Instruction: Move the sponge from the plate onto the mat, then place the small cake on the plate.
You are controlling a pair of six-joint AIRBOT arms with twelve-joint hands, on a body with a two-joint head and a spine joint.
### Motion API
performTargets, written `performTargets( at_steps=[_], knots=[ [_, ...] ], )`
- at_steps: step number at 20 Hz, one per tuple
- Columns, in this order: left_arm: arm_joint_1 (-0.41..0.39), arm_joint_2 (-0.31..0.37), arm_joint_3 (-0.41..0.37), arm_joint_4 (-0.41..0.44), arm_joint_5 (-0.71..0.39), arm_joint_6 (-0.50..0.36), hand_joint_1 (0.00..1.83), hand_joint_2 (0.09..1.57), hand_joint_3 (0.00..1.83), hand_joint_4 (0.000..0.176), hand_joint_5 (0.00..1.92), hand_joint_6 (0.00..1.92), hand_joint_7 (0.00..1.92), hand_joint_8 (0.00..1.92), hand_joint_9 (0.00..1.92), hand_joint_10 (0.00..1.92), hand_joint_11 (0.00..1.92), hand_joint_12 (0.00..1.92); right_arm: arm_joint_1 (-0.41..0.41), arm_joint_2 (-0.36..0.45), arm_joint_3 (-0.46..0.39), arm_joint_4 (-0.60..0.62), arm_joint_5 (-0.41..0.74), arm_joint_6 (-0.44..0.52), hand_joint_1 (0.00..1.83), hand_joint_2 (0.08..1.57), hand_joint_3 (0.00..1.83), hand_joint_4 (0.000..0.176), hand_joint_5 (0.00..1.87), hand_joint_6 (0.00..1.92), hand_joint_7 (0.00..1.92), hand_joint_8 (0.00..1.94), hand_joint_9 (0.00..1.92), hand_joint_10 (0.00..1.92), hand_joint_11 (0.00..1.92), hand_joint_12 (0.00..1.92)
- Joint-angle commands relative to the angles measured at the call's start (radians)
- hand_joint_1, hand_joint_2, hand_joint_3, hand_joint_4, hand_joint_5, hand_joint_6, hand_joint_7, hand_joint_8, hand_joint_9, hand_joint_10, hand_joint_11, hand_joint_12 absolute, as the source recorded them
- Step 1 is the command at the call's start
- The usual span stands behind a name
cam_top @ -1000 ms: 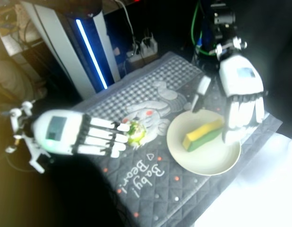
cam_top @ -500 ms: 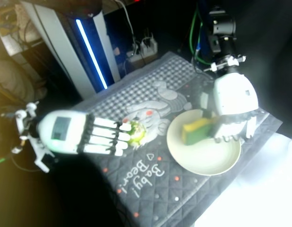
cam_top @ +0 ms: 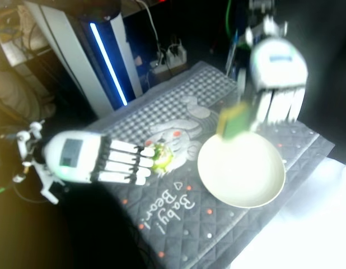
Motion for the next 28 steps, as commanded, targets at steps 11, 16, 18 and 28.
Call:
performTargets(
  at_steps=[11, 16, 18, 28],
  knots=[
    [0.265, 0.13, -0.198, -0.022, -0.189, 0.0, 1.28, 1.08, 0.0, 0.0, 1.3, 0.06, 1.0, 1.21, 0.91, 1.29, 0.84, 1.62, 0.086, -0.039, 0.055, 0.067, 0.126, 0.005, 0.64, 1.27, 0.0, 0.028, 0.49, 0.0, 0.51, 0.0, 0.49, 0.0, 0.12, 0.69],
    [0.302, 0.092, -0.169, -0.074, -0.193, 0.002, 1.21, 0.98, 0.0, 0.0, 0.99, 0.18, 0.93, 0.76, 0.84, 0.97, 0.7, 1.37, 0.228, -0.11, 0.126, -0.009, -0.013, 0.005, 0.53, 1.2, 0.0, 0.006, 0.5, 0.0, 0.59, 0.0, 0.61, 0.0, 0.41, 0.51],
    [0.305, 0.093, -0.169, -0.079, -0.199, 0.003, 1.1, 0.95, 0.0, 0.0, 0.87, 0.01, 0.97, 0.18, 0.79, 0.63, 0.45, 1.26, 0.277, -0.128, 0.138, -0.07, -0.069, 0.005, 0.47, 1.18, 0.0, 0.015, 0.51, 0.0, 0.61, 0.01, 0.59, 0.0, 0.38, 0.47],
    [0.318, 0.141, -0.218, -0.078, -0.288, 0.003, 0.67, 0.82, 0.0, 0.062, 0.25, 0.0, 0.45, 0.0, 0.52, 0.0, 0.03, 1.19, 0.288, -0.132, 0.143, -0.225, -0.159, 0.092, 0.5, 0.85, 0.0, 0.066, 0.41, 0.0, 0.43, 0.0, 0.39, 0.0, 0.0, 1.0]
  ],
)
